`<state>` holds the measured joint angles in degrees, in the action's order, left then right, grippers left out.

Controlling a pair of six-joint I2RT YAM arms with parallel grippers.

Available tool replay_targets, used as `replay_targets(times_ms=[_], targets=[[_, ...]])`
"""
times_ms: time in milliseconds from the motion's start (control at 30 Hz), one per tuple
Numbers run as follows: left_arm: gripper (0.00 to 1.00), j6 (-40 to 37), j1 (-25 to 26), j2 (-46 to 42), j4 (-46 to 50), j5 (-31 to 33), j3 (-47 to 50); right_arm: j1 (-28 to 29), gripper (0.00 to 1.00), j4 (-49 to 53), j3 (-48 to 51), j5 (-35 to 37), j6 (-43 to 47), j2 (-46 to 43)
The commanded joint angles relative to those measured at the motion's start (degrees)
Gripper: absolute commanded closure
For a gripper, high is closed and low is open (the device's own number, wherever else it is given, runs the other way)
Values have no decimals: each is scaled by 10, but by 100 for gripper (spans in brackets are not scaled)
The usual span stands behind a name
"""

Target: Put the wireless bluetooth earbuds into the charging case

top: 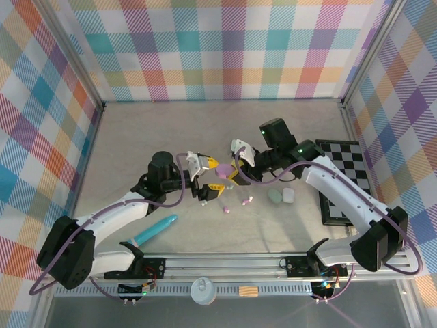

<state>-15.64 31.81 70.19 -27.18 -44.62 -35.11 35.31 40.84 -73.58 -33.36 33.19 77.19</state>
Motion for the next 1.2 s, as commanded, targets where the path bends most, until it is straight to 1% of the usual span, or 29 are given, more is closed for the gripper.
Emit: replay_targets(times_ms=[0,233,400,533,700,733,767,867,967,1033,1167], targets=[[15,-23,9,3,-51,-45,-11,-1,74,22,-29,-42,22,6],[22,45,9,6,-117,-55,-6,-1,74,37,-47,-42,38,18],[25,81,9,5,-156,-65,-4,-1,75,63,-57,-41,51,24],[31,81,9,7,-149,-74,-9,-1,75,59,-58,-39,53,22],[42,82,9,11,-142,-85,-16,-1,75,59,-60,-35,57,23],[47,83,9,12,-141,-86,-17,-1,75,60,-59,-35,58,24],[49,83,9,11,-139,-88,-19,-1,75,61,-59,-34,60,24],[50,83,9,10,-136,-91,-20,-1,75,64,-59,-27,65,25],[46,84,8,11,-137,-89,-21,-1,75,65,-60,-26,66,27],[45,86,9,11,-138,-90,-22,-1,75,64,-60,-26,67,27],[47,89,9,13,-139,-92,-22,-1,75,62,-60,-25,66,26]])
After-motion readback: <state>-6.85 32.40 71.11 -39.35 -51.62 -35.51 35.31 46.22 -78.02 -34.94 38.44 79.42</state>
